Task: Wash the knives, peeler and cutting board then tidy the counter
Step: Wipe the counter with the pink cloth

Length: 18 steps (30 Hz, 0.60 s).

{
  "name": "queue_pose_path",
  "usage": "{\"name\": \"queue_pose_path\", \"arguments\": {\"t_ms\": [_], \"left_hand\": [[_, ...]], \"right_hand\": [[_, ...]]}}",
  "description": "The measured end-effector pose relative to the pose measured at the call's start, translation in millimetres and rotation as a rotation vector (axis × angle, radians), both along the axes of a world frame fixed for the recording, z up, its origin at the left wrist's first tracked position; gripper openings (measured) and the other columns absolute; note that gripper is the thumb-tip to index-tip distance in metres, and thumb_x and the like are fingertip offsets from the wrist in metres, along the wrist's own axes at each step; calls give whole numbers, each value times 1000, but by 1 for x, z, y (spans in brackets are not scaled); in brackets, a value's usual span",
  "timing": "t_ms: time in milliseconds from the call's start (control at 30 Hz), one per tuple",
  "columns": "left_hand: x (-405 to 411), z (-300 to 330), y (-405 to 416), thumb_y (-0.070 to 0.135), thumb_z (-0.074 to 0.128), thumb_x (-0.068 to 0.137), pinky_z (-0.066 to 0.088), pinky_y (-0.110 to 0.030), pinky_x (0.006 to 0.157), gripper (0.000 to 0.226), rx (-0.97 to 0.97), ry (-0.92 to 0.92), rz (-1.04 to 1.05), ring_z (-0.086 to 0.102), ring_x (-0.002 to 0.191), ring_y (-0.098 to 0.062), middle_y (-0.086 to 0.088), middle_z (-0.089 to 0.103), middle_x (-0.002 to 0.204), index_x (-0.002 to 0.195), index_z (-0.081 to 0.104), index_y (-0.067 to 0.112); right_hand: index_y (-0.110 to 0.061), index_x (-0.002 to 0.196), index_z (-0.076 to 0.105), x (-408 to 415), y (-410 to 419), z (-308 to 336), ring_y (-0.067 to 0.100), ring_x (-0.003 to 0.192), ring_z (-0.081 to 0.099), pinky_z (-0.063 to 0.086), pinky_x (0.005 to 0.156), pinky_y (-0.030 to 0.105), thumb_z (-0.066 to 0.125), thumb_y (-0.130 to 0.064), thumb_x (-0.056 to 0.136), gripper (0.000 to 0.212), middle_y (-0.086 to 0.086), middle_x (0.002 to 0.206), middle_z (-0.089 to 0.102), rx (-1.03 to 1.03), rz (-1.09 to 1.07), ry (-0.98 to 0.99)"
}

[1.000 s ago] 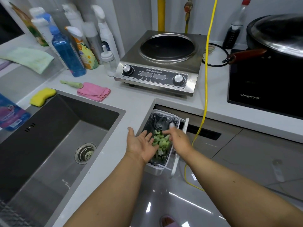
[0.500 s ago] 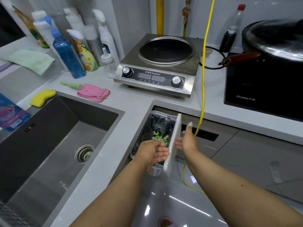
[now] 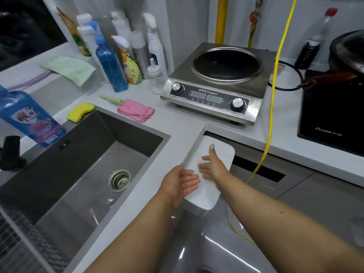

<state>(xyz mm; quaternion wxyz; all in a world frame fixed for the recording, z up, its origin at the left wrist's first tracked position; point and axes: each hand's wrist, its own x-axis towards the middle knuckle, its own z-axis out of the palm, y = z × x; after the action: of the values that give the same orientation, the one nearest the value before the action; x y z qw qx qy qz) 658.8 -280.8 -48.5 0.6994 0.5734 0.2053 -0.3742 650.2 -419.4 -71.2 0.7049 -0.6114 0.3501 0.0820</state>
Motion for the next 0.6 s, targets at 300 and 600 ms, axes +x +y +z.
{"name": "queue_pose_path", "arguments": {"t_ms": [300, 600], "left_hand": [[41, 24, 17, 35, 47, 98, 55, -33, 66, 34, -15, -103, 131, 68, 75, -24, -14, 68, 88, 91, 61, 5], [88, 54, 82, 32, 48, 98, 54, -32, 61, 32, 5, -185, 269, 64, 74, -26, -13, 64, 88, 90, 61, 4]], "right_hand": [[-22, 85, 60, 58, 12, 25, 17, 75, 62, 45, 73, 31, 27, -55, 98, 49, 4, 83, 67, -310, -2, -279], [-17, 85, 62, 129, 76, 52, 21, 77, 62, 49, 82, 39, 29, -52, 99, 50, 4, 82, 68, -426, 266, -329]]}}
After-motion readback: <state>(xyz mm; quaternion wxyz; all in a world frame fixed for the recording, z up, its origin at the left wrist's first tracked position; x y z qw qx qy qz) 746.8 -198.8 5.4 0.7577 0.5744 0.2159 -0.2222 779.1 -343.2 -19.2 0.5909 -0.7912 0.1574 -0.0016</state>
